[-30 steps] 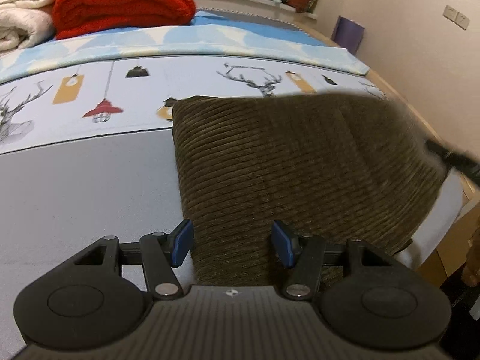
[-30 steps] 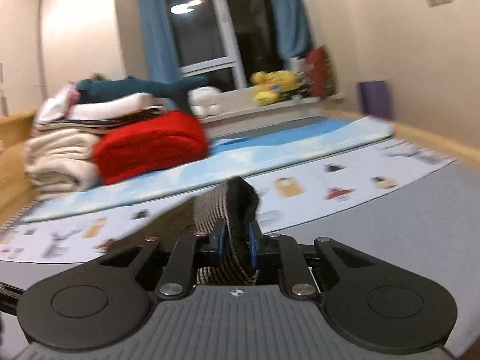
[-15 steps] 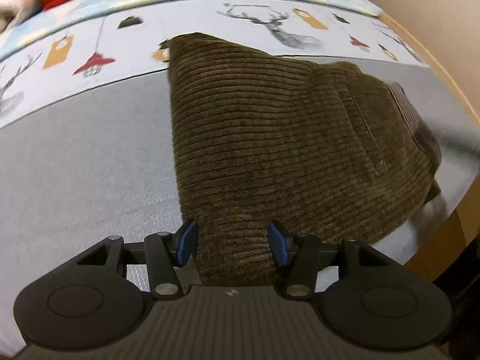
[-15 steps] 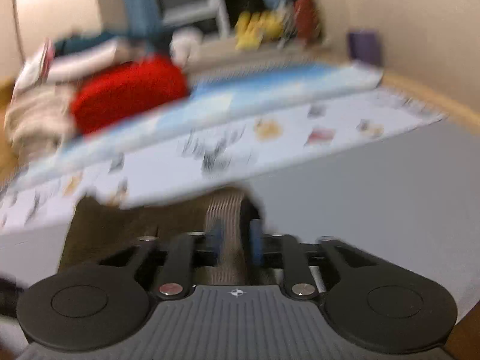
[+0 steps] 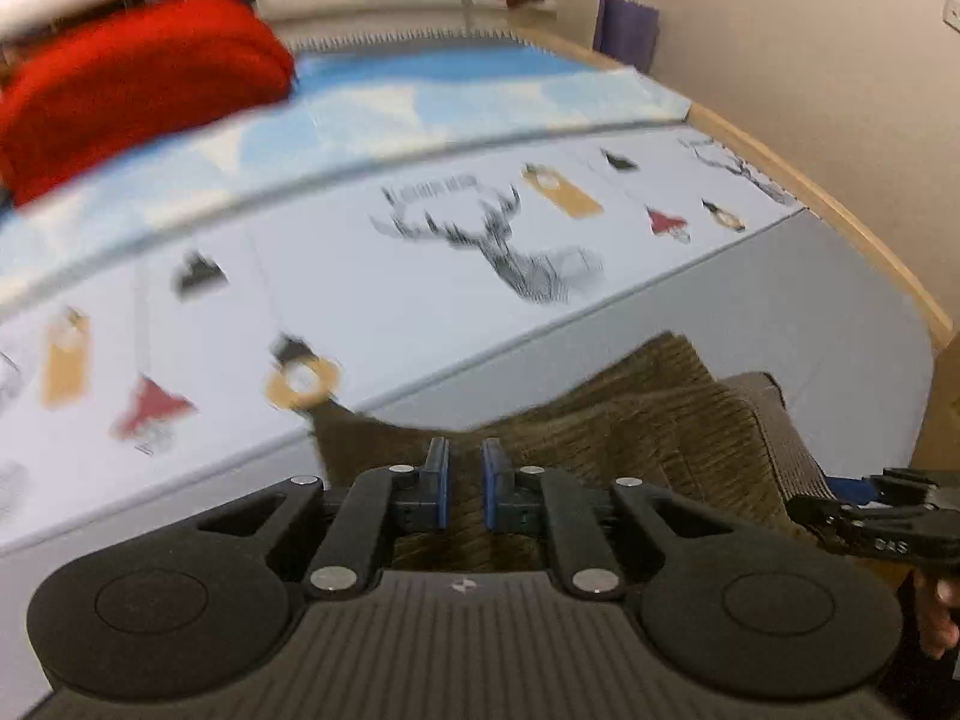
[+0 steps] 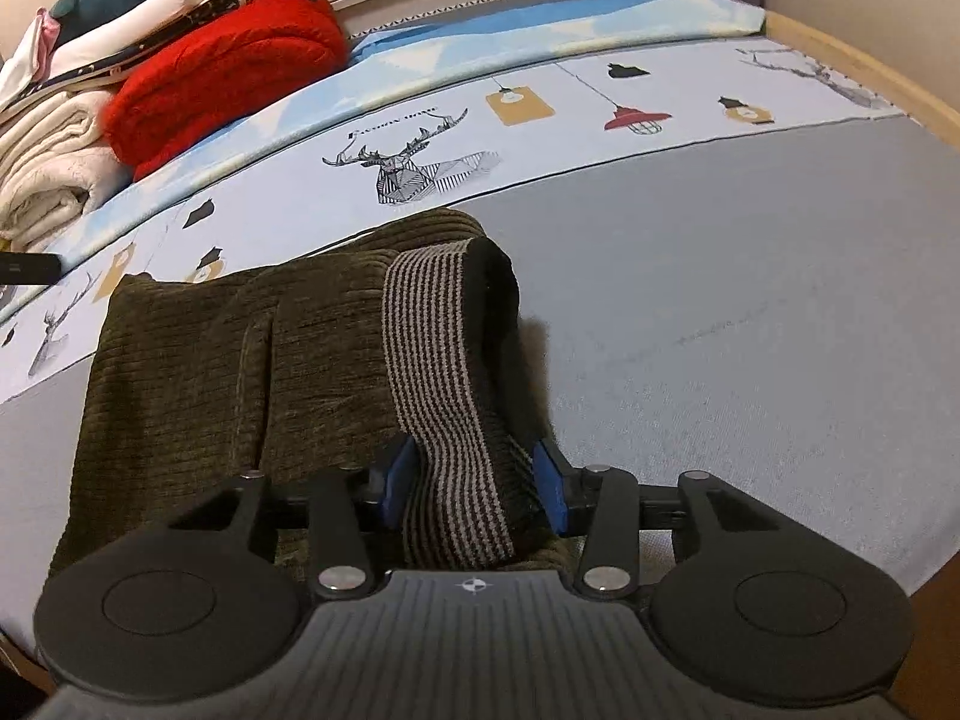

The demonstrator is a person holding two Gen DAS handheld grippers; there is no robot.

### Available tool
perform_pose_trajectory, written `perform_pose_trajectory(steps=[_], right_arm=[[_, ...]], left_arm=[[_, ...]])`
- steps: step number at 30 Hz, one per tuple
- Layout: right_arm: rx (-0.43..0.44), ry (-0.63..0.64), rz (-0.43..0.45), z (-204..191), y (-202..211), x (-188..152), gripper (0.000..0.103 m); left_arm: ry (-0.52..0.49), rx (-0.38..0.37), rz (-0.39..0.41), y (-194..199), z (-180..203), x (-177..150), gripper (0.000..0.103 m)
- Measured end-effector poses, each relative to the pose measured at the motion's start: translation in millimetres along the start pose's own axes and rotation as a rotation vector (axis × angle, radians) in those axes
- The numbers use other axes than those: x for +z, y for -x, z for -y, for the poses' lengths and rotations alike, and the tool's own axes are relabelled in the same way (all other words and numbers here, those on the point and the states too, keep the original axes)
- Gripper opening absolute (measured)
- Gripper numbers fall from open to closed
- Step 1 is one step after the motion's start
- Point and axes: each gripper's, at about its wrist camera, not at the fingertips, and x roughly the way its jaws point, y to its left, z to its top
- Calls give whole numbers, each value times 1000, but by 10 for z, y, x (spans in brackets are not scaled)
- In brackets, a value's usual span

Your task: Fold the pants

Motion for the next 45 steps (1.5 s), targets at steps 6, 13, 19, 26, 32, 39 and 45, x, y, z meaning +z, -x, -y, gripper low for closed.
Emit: perform_pose_trajectory(steps=[6,13,19,26,32,39,45], right_arm=[[-10,11,-4,-62,0,9,49],[46,-78,-21,130,-167,319,88],[203,-177,-223,333,-692,498,94],[93,8,-136,-113,-602,639,58],[204,26,-5,-468,-490,1118,48],[333,160,41,-1140,-873,1559,58],[123,-8,-66,-1054,-1429,1641,55]], left_arm=[[250,-4,-109,-490,-509,-88,2],[423,2,-63,-256,-822,-90,81],[512,-154,-244,-673,-928,-421,80],[356,-137,-153,-528,-735,-253,40],[335,-8,94,-27,-1006,67,39],[543,204,206,180,-1762,245,58],[638,140,32,41,-2073,122,59]])
